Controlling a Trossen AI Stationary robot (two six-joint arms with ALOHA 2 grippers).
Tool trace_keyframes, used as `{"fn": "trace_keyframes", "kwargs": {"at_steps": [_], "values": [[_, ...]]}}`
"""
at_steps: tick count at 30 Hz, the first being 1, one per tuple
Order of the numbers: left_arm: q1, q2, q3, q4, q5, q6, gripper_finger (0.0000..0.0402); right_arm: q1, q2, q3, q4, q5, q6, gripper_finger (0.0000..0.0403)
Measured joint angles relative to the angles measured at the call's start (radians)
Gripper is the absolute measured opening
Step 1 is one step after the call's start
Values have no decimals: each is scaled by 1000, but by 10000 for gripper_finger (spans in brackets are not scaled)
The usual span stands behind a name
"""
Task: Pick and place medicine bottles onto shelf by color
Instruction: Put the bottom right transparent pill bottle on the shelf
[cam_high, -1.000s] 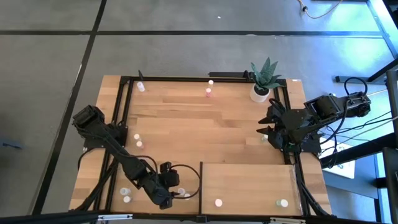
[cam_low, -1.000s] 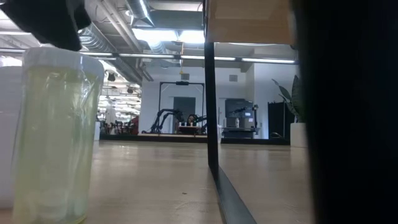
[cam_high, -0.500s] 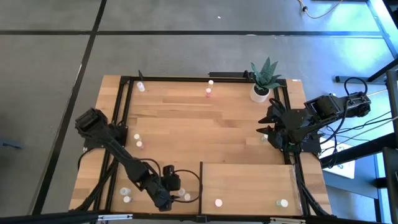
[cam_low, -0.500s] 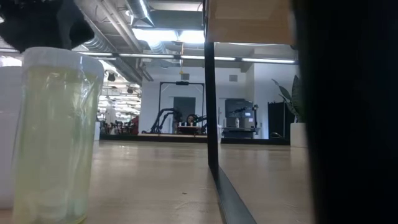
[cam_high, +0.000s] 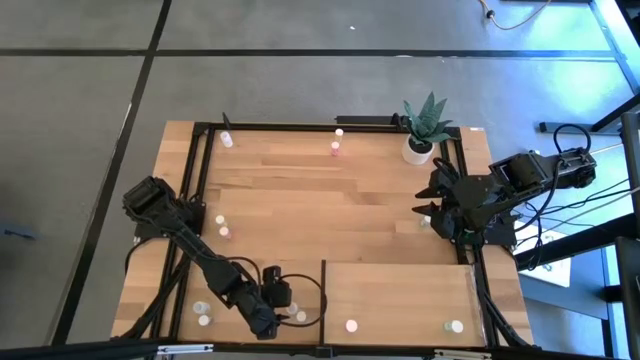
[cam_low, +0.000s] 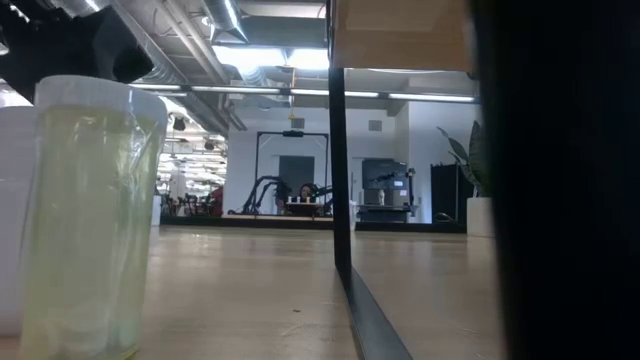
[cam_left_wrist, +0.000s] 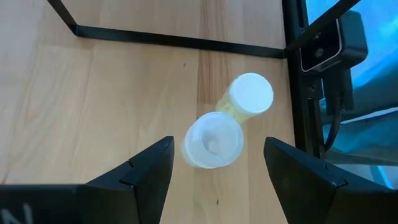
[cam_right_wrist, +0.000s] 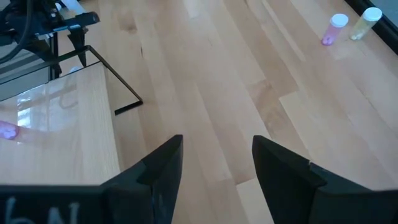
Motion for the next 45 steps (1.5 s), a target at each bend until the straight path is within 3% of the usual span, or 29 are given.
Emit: {"fn": "trace_keyframes", "kwargs": {"at_steps": [26,45], "values": [[26,67,0,54,0,-9,243,0,0,0,2,-1,3,194],[25,66,0,56,-8,-219,243,0,0,0,2,-1,0,194]]}}
